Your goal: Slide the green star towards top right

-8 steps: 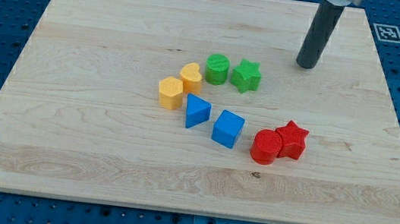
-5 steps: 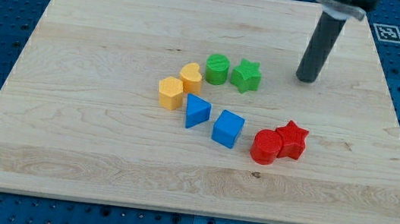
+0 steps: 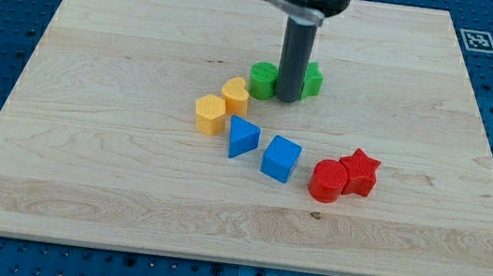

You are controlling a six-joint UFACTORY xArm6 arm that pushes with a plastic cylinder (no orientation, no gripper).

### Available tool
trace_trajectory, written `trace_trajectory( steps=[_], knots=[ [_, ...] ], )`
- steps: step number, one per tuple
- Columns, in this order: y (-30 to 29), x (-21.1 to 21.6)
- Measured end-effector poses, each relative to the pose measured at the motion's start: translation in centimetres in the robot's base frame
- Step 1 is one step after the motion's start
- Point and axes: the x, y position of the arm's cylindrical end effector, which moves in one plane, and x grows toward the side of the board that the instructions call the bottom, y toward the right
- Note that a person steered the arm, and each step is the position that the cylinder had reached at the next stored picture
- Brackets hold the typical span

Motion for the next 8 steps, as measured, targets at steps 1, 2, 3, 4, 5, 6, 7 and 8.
trace_trajectory(
  steps=[1, 2, 3, 4, 5, 6, 7, 8],
  knots=[
    [1.7, -2.3],
    [1.3, -2.2],
    [1.9, -2.5],
    [2.8, -2.6],
    [2.9, -2.3],
    [2.5, -5.0],
    [2.7, -5.8],
    [3.2, -6.5]
  ],
)
